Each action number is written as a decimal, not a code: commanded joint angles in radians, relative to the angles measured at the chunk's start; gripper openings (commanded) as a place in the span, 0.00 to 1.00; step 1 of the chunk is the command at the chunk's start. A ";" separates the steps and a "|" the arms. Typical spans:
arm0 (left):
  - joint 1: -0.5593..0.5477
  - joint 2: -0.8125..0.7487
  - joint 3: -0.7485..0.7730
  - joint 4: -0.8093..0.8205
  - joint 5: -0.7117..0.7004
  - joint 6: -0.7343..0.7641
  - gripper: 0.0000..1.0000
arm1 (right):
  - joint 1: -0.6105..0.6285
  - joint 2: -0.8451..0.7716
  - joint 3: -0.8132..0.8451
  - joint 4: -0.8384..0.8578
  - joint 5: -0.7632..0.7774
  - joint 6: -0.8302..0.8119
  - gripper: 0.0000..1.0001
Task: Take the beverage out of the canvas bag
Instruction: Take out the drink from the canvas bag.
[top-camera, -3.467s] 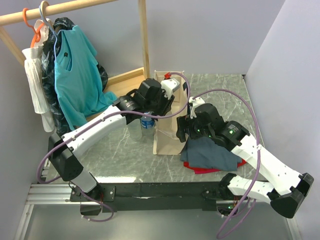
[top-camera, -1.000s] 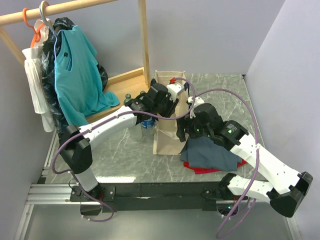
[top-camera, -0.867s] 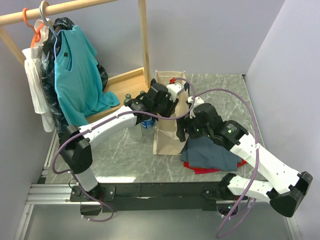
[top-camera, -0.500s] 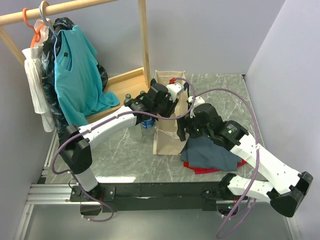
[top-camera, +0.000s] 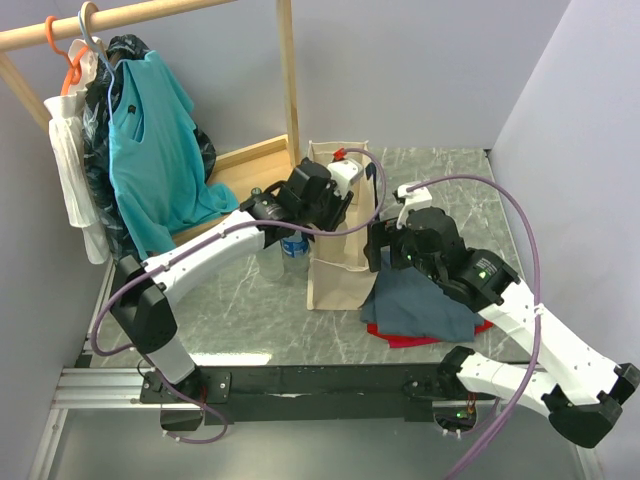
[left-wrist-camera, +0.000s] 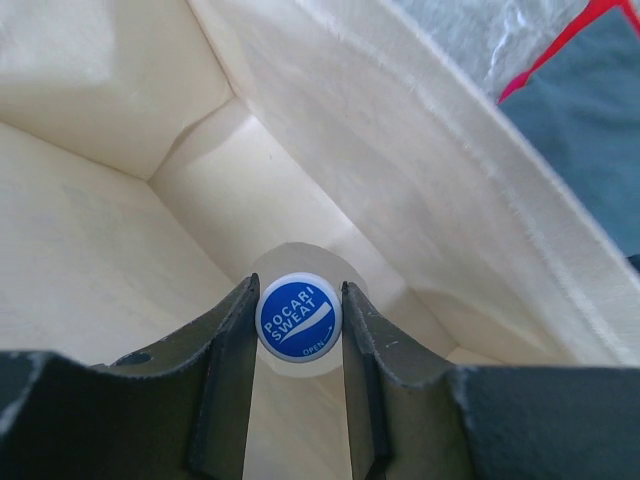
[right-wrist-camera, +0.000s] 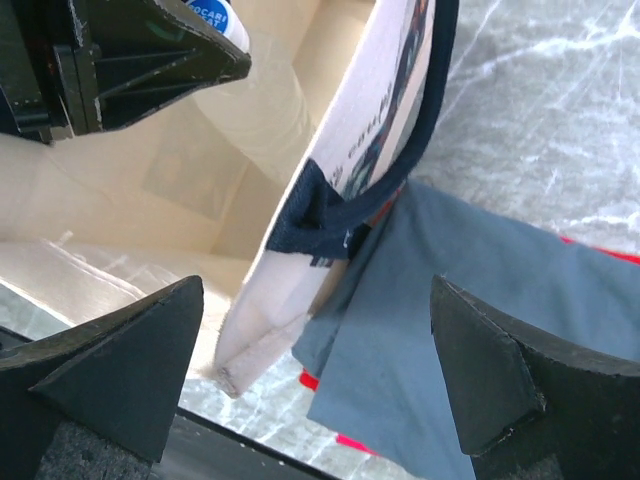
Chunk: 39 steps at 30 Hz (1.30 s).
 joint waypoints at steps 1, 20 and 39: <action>0.000 -0.095 0.111 0.136 -0.013 -0.003 0.01 | 0.008 -0.006 0.049 0.049 0.019 -0.010 1.00; 0.001 -0.186 0.138 0.237 -0.053 0.016 0.01 | 0.008 -0.011 0.040 0.083 0.025 -0.010 1.00; 0.003 -0.467 -0.158 0.587 -0.110 -0.017 0.01 | 0.006 0.026 0.047 0.129 0.006 -0.029 1.00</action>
